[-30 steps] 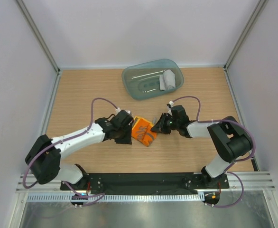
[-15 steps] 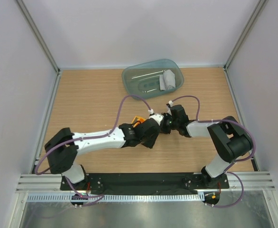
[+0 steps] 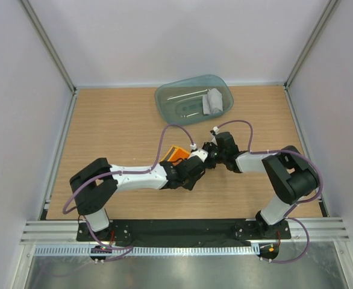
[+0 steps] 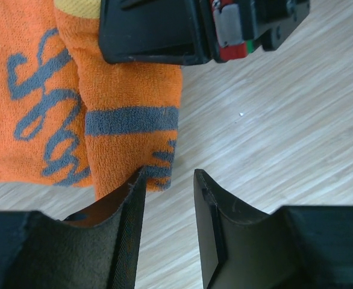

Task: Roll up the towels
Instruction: Roll the towel

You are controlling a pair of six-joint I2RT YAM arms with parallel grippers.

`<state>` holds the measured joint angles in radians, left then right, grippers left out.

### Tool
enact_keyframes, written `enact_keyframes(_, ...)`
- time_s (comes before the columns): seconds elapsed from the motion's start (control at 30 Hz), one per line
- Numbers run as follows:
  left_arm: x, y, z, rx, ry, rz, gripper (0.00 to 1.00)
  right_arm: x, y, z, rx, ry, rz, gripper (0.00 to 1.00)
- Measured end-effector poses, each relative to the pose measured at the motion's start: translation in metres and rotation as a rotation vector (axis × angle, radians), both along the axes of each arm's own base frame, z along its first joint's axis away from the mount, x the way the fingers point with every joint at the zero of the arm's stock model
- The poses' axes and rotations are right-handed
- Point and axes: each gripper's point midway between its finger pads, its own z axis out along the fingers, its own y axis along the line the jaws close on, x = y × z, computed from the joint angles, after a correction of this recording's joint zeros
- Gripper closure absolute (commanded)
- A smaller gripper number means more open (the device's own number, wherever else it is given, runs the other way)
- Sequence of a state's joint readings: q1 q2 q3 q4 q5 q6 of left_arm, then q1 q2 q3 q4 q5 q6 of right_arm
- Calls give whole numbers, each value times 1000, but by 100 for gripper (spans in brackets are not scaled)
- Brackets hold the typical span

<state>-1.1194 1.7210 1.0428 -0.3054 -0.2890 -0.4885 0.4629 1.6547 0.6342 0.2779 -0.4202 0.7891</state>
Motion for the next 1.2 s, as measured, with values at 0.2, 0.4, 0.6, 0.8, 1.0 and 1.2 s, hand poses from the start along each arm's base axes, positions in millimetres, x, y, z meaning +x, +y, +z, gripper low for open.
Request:
enact_keyframes(0.2,4,6,7,1,-35,11,60,2,1,0,4,-5,2,83)
enact_keyframes(0.4,10,8,32,-27,-96,14,58,4,3,0,6,-5,3,83)
enact_keyframes(0.6,13,12,27,2,-107,13,58,4,3,0,6,-5,4,83)
enact_keyframes(0.8,11,12,15,29,-92,8,58,4,3,0,3,-4,6,83)
enact_keyframes(1.0,10,12,9,33,-88,9,57,5,3,0,3,-3,8,78)
enact_keyframes(1.2,1,28,-23,84,-46,31,55,7,5,3,-6,-4,20,73)
